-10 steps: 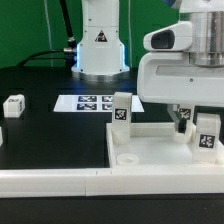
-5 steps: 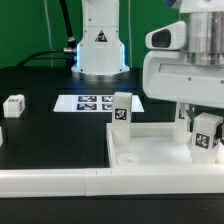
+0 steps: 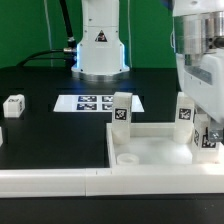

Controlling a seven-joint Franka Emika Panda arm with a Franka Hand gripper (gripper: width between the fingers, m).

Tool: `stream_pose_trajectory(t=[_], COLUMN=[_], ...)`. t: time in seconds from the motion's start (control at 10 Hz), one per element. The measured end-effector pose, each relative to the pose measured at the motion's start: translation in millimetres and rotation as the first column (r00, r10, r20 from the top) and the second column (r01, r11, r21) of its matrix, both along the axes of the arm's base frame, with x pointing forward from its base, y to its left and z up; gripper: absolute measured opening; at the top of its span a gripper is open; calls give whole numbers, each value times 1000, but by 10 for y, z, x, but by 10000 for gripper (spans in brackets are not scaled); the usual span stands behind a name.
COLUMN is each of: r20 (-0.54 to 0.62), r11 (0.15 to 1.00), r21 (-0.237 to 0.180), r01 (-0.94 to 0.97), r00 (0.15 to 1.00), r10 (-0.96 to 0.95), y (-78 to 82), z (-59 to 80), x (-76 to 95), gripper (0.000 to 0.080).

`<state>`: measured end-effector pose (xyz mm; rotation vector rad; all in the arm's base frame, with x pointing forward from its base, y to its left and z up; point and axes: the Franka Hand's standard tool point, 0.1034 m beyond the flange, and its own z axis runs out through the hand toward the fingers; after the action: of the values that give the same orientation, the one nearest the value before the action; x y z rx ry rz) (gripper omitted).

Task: Assemble square table

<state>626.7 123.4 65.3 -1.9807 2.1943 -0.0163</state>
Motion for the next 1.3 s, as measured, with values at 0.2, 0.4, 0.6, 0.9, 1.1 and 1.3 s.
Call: stream_pose_trajectory(t=[0.2, 0.4, 0.6, 0.9, 1.1, 1.3], r20=[-6, -2, 7, 12, 3, -51], r11=[998, 999, 915, 803, 682, 404], r21=[8, -12, -71, -107, -141, -198], r01=[68, -43, -396, -586, -718, -893], r00=[998, 999, 917, 807, 689, 421], r10=[-67, 43, 398, 590, 725, 905], y=[21, 17, -15, -34, -37, 61], z=[0, -7, -11, -11, -16, -17], x=[-3, -8, 9, 12, 8, -20], gripper=[290, 292, 612, 648, 648, 649])
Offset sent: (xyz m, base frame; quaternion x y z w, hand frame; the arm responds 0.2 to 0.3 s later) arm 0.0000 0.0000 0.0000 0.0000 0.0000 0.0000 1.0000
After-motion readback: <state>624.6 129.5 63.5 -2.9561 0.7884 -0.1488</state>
